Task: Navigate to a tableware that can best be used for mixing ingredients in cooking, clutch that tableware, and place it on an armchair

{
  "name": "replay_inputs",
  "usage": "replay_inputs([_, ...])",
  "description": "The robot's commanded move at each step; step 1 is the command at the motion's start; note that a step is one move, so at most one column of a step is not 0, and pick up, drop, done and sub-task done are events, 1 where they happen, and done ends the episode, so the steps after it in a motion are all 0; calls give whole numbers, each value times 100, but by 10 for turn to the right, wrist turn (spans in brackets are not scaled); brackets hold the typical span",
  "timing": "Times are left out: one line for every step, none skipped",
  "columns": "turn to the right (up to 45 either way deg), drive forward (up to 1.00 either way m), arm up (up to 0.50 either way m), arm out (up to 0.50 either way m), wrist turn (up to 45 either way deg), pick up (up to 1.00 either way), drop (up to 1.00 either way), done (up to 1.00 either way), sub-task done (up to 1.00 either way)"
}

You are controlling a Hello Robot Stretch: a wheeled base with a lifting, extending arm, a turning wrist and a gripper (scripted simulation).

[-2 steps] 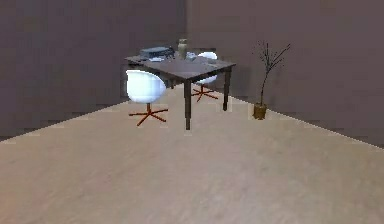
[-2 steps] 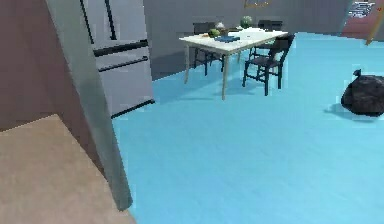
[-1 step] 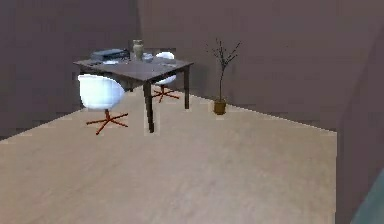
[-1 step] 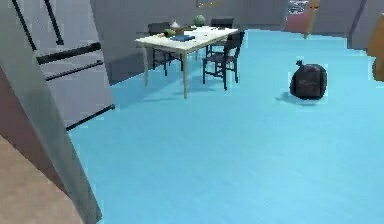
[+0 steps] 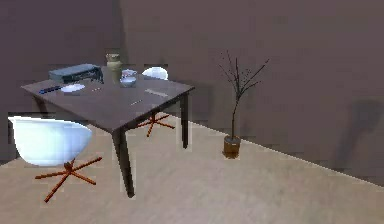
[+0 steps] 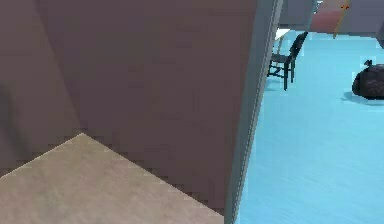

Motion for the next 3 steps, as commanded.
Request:
replay_inputs([30,0,0,0,0,0,0,0,0])
replay_inputs([0,95,0,0,0,0,0,0,0])
replay_inputs([-450,0,0,0,0,0,0,0,0])
